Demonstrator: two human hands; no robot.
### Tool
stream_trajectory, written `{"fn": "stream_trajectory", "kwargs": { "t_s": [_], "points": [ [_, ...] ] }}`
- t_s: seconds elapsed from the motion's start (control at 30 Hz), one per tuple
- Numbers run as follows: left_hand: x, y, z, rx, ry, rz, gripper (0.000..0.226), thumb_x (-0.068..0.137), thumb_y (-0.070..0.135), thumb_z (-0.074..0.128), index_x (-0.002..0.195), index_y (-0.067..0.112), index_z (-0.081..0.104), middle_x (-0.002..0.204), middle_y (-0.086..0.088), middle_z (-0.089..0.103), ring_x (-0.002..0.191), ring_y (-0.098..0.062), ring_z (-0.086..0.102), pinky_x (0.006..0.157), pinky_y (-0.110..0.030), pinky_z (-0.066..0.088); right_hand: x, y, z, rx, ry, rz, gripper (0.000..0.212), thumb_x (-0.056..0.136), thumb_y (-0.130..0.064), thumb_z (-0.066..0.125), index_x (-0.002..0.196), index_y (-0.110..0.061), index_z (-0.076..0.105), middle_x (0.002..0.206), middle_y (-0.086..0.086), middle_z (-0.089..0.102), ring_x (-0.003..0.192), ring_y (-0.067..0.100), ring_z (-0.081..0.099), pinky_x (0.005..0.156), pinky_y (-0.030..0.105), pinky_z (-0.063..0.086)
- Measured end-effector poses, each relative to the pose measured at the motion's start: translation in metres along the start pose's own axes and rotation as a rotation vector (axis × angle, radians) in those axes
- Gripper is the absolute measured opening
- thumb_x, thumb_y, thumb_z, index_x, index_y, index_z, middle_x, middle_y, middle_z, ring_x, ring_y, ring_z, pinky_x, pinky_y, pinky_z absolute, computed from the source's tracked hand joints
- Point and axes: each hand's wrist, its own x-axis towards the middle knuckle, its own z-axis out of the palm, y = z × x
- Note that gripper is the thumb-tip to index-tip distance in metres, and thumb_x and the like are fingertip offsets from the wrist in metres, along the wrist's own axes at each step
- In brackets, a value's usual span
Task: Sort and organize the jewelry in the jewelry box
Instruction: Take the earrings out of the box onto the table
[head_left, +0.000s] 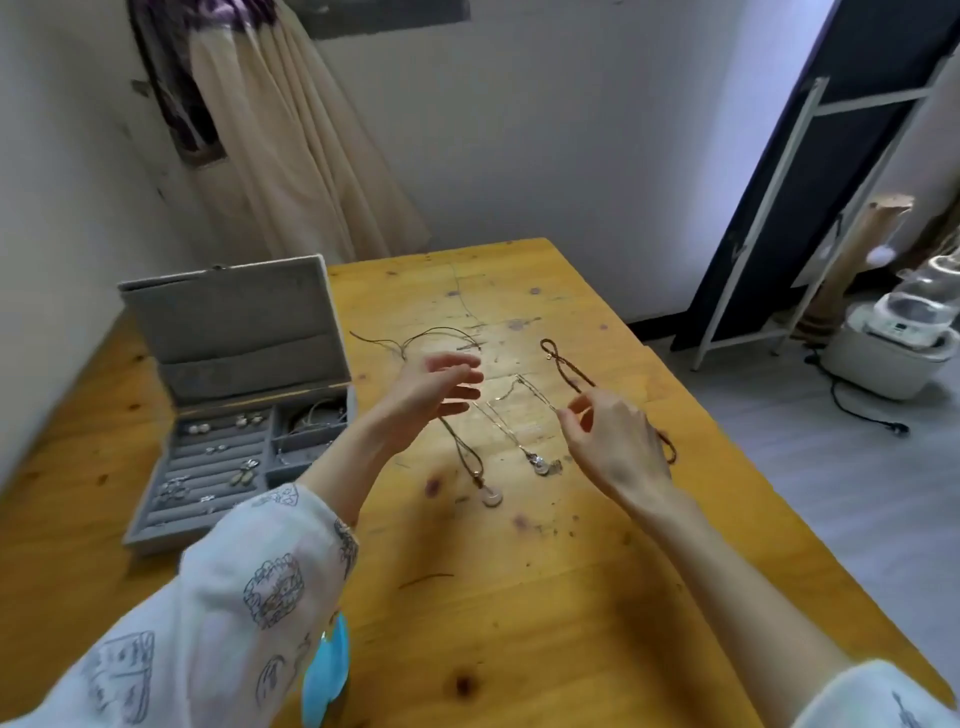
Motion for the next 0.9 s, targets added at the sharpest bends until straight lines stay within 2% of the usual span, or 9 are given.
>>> {"fn": "stream_trajectory", "kwargs": {
  "t_s": [0.17, 0.3, 0.4, 0.5, 0.6, 0.67, 0.7, 0.8, 0.9],
  "points": [
    [-0.065, -0.020, -0.054, 0.159, 0.036, 0.045, 0.020, 0.095, 0.015, 0.048, 0.111, 0.012, 0.060, 0.103, -0.005, 0.066, 0.091, -0.016, 0.064, 0.081, -0.027, 0.052, -0.027, -0.059, 0.035, 0.073, -0.169, -0.129, 0.025, 0.091, -0.033, 0.050, 0.101, -0.014, 0.062, 0.099, 0.003, 0.067, 0.091, 0.018, 0.061, 0.080, 0.038, 0.052],
    [-0.106, -0.039, -0.114, 0.227, 0.141, 0.045, 0.018, 0.094, 0.015, 0.048, 0.108, 0.015, 0.060, 0.100, -0.002, 0.067, 0.093, -0.016, 0.064, 0.081, -0.026, 0.052, -0.047, -0.101, 0.070, 0.091, -0.312, -0.255, 0.025, 0.092, -0.030, 0.050, 0.103, -0.012, 0.064, 0.100, 0.003, 0.067, 0.088, 0.013, 0.059, 0.079, 0.027, 0.049],
    [-0.119, -0.059, -0.158, 0.316, 0.258, 0.061, 0.016, 0.093, 0.014, 0.050, 0.099, 0.021, 0.063, 0.096, 0.000, 0.068, 0.090, -0.014, 0.064, 0.081, -0.027, 0.051, -0.048, -0.125, 0.095, 0.076, -0.359, -0.353, 0.023, 0.093, -0.026, 0.050, 0.104, -0.012, 0.064, 0.100, 0.003, 0.066, 0.088, 0.012, 0.058, 0.076, 0.022, 0.045],
    [-0.118, -0.079, -0.190, 0.463, 0.424, 0.112, 0.019, 0.092, 0.009, 0.050, 0.102, 0.014, 0.065, 0.099, -0.002, 0.068, 0.093, -0.012, 0.062, 0.078, -0.016, 0.046, -0.040, -0.141, 0.122, 0.052, -0.348, -0.441, 0.020, 0.092, -0.023, 0.052, 0.107, -0.015, 0.062, 0.100, 0.002, 0.063, 0.093, 0.015, 0.057, 0.082, 0.026, 0.047],
    [-0.109, -0.098, -0.213, 0.708, 0.539, 0.182, 0.028, 0.091, 0.007, 0.050, 0.117, 0.013, 0.059, 0.120, -0.003, 0.059, 0.114, -0.015, 0.050, 0.095, -0.021, 0.036, -0.024, -0.156, 0.148, -0.041, -0.310, -0.566, 0.023, 0.090, -0.022, 0.055, 0.112, -0.017, 0.062, 0.107, 0.003, 0.061, 0.101, 0.020, 0.053, 0.087, 0.034, 0.044],
    [-0.100, -0.108, -0.225, 0.846, 0.505, 0.184, 0.039, 0.093, 0.010, 0.048, 0.131, 0.014, 0.047, 0.138, -0.004, 0.045, 0.130, -0.017, 0.035, 0.110, -0.033, 0.026, -0.014, -0.166, 0.165, -0.160, -0.257, -0.662, 0.026, 0.087, -0.026, 0.058, 0.112, -0.019, 0.062, 0.108, 0.004, 0.060, 0.103, 0.026, 0.052, 0.083, 0.039, 0.041],
    [-0.097, -0.113, -0.228, 0.838, 0.467, 0.171, 0.044, 0.094, 0.012, 0.045, 0.137, 0.014, 0.039, 0.145, -0.004, 0.035, 0.136, -0.017, 0.027, 0.115, -0.034, 0.020, -0.012, -0.170, 0.173, -0.215, -0.238, -0.686, 0.029, 0.085, -0.030, 0.058, 0.112, -0.021, 0.062, 0.110, 0.005, 0.060, 0.103, 0.028, 0.052, 0.082, 0.040, 0.041],
    [-0.092, -0.123, -0.227, 0.722, 0.366, 0.092, 0.052, 0.100, 0.019, 0.032, 0.147, 0.011, 0.013, 0.156, -0.002, 0.007, 0.143, -0.010, 0.004, 0.114, -0.021, 0.002, -0.009, -0.170, 0.189, -0.340, -0.277, -0.672, 0.047, 0.087, -0.045, 0.032, 0.122, -0.024, 0.056, 0.124, 0.004, 0.057, 0.117, 0.027, 0.048, 0.091, 0.043, 0.032],
    [-0.092, -0.132, -0.224, 0.643, 0.381, 0.082, 0.053, 0.101, 0.022, 0.025, 0.147, 0.012, 0.003, 0.157, -0.001, 0.000, 0.142, -0.006, -0.001, 0.112, -0.017, -0.001, -0.003, -0.163, 0.192, -0.368, -0.325, -0.692, 0.067, 0.084, -0.049, 0.006, 0.134, -0.026, 0.044, 0.136, -0.001, 0.048, 0.129, 0.021, 0.036, 0.100, 0.036, 0.015]
  ]
}}
